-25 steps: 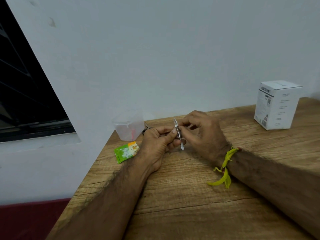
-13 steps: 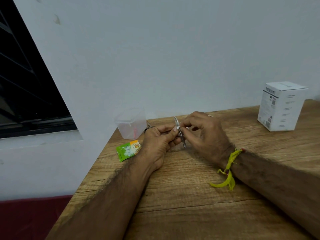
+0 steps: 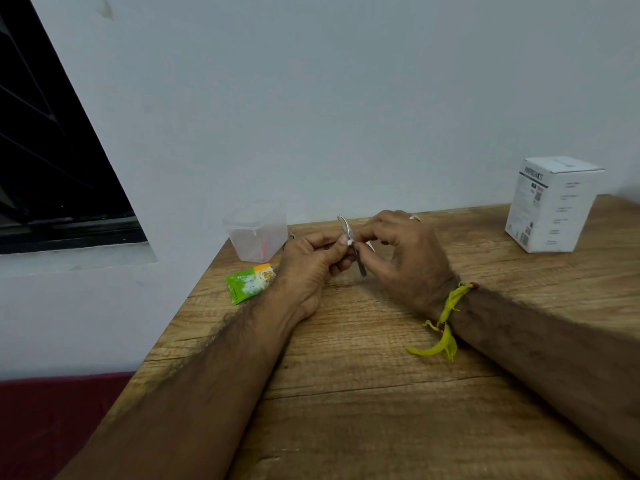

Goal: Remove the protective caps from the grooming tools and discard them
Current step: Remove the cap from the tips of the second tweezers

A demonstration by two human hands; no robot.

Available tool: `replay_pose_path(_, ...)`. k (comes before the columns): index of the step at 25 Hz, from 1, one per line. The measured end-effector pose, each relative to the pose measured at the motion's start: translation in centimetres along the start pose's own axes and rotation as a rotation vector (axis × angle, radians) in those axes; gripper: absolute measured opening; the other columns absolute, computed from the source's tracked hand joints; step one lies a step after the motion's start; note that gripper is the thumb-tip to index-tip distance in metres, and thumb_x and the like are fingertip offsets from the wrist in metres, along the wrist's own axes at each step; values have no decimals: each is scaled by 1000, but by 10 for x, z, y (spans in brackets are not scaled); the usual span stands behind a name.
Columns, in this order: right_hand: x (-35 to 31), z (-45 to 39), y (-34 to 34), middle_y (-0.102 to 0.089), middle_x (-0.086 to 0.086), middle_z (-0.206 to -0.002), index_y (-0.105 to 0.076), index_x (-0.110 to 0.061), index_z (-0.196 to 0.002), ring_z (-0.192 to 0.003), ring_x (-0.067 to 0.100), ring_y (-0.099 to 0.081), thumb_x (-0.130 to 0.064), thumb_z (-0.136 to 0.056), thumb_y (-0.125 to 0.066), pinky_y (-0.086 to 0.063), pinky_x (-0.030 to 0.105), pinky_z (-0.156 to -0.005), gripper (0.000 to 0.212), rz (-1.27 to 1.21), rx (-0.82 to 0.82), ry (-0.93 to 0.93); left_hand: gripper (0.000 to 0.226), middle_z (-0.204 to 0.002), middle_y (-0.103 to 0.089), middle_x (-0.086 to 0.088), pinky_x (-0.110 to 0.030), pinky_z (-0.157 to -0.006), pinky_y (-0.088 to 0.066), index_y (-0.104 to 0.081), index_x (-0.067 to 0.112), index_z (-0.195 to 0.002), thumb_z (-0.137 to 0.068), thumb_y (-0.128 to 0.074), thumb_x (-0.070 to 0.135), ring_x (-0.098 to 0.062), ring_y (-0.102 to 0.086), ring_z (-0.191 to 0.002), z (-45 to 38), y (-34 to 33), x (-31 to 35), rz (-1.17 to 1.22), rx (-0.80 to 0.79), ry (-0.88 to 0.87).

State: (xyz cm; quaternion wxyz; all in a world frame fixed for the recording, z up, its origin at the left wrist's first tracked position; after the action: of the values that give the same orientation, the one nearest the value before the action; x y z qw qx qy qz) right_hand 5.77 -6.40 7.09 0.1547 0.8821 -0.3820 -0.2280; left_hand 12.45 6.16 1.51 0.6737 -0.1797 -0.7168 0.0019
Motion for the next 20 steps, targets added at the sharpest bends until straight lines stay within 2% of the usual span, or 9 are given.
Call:
replay_pose_path(6, -3, 1, 1, -68, 1, -82, -77, -12, -89, -79, 18, -62, -14, -84, -69, -52, 43, -70, 9, -28, -2, -7, 10, -66, -73, -3, -21, -57, -57, -71, 3, -88, -91, -63, -3, -9, -67, -57, 2, -2, 1, 16, -21, 14)
replay_pose_path(13, -1, 3, 2, -69, 2, -82, -77, -9, -89, -78, 15, -63, -8, -84, -71, -52, 35, -69, 8, -70, -17, 18, 10, -72, -74, -4, -21, -59, -58, -73, 3, -93, -91, -64, 0, -9, -68, -61, -3, -2, -2, -6, -42, 14)
replay_pose_path(20, 2, 4, 3, -69, -1, -81, -77, -16, -88, -78, 18, -63, -14, -84, -68, -52, 42, -69, 9, -74, -34, 19, 11, -71, -74, -3, -20, -59, -58, -72, 1, -96, -92, -62, -2, -8, -67, -60, 0, -3, 0, -20, -30, 7)
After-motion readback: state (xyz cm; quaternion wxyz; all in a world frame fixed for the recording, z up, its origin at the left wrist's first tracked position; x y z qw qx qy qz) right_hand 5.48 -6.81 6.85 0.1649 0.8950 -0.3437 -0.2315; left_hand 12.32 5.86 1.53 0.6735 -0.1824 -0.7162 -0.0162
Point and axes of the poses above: each hand's wrist, its own z-axis away from the middle knuckle, its own y-axis out of the back of the hand, x = y × z, the point moved 9 cm from there along -z, towards the middle knuckle
